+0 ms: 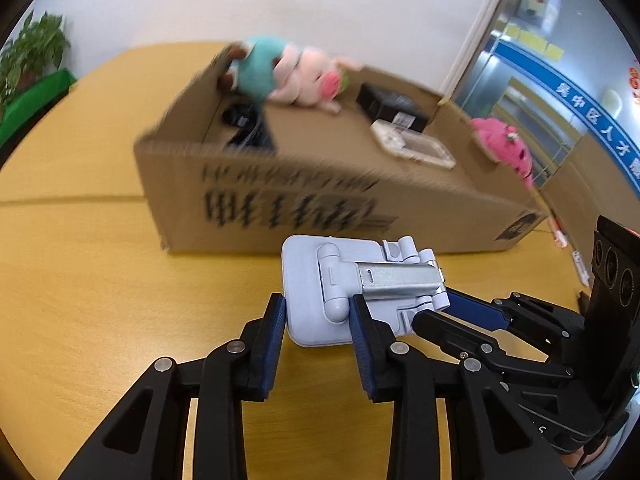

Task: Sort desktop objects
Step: 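Lift the phone stand with the left gripper over the cardboard box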

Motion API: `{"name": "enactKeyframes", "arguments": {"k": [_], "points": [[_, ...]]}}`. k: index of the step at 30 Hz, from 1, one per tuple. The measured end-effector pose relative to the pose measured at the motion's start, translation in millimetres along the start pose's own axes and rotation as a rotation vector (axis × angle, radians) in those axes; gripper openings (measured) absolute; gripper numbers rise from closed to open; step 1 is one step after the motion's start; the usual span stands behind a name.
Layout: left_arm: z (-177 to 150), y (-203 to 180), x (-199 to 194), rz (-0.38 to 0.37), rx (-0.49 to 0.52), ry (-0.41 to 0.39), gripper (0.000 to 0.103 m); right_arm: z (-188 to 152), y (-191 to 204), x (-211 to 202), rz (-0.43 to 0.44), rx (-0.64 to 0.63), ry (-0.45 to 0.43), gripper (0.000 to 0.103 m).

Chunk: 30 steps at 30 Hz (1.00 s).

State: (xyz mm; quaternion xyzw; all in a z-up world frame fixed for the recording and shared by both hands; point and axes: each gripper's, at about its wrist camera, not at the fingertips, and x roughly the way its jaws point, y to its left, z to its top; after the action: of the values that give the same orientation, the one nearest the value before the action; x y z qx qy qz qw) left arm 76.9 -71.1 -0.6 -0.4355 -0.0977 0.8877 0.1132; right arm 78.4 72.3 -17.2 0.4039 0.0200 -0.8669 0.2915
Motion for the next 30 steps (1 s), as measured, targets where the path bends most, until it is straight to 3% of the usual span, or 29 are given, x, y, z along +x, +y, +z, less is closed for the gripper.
{"name": "enactKeyframes", "arguments": {"k": [7, 15, 23, 30], "points": [[33.1, -33.4, -47.3, -0.021, 0.057, -0.132, 0.033, 28.1, 1.1, -58.0, -0.043, -0.015, -0.153, 0.030], [81.4, -68.5, -57.5, -0.062, 0.134, -0.205, 0.033, 65.6, -20.2, -92.4, -0.099, -0.013, -0.267, 0.029], [128.1, -103.2, -35.1, -0.137, 0.163, -0.209, 0.033, 94.5, -56.7, -114.0, -0.178, 0.002, -0.319, 0.029], [146.6, -115.9, 13.2, -0.156, 0.147, -0.126, 0.033, 103.7, -99.6, -93.5, -0.208, 0.043, -0.260, 0.029]]}}
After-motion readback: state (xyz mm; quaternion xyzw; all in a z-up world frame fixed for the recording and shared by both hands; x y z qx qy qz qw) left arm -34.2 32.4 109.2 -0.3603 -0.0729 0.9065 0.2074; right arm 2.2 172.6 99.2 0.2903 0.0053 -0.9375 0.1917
